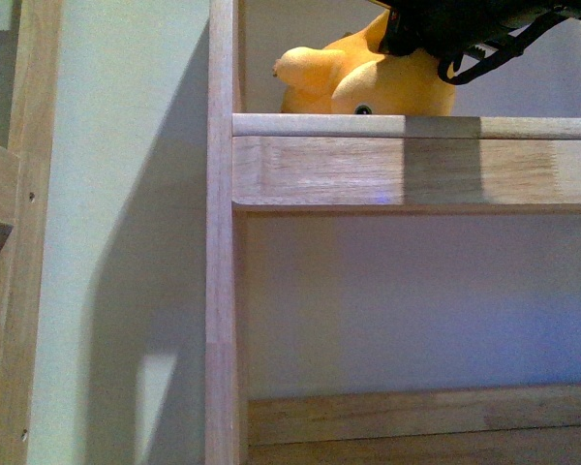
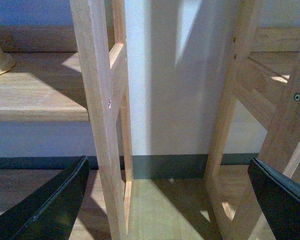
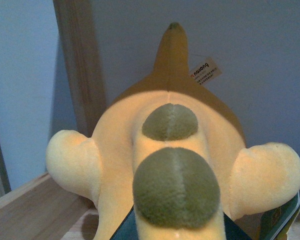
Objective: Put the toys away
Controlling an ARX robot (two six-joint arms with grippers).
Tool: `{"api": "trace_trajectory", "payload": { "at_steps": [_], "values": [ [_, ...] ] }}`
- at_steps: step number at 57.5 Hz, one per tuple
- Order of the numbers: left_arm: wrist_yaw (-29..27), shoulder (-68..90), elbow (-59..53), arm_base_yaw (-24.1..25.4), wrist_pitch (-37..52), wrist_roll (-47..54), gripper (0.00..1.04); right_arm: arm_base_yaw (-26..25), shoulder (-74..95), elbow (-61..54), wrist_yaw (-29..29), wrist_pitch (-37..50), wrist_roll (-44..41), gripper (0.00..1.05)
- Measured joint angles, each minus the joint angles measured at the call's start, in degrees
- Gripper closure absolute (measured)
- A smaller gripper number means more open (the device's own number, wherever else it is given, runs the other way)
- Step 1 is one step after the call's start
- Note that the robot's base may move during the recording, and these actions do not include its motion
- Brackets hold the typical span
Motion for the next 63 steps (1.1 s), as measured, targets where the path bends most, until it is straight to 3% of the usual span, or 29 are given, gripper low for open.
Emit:
{"api": "trace_trajectory", "payload": {
  "at_steps": [38,49,58,63],
  "values": [
    [0.00,0.00,0.00,0.00,0.00,0.00,0.06,3.15,2.27,1.44,1.88,0.39,7.37,0.97],
    [0.00,0.00,0.00,0.00,0.00,-0.02,0.06,2.97,2.25,1.18,2.14,-0.07,7.54,0.69],
    [0.00,0.00,0.00,0.00,0.00,-0.02,0.06,2.21,2.23,1.22,2.34,-1.46,7.48,0.37],
    [0.00,0.00,0.00,0.00,0.00,0.00,0.06,2.03,2.23,1.31,2.34,-1.88,7.13,0.27]
  ]
}}
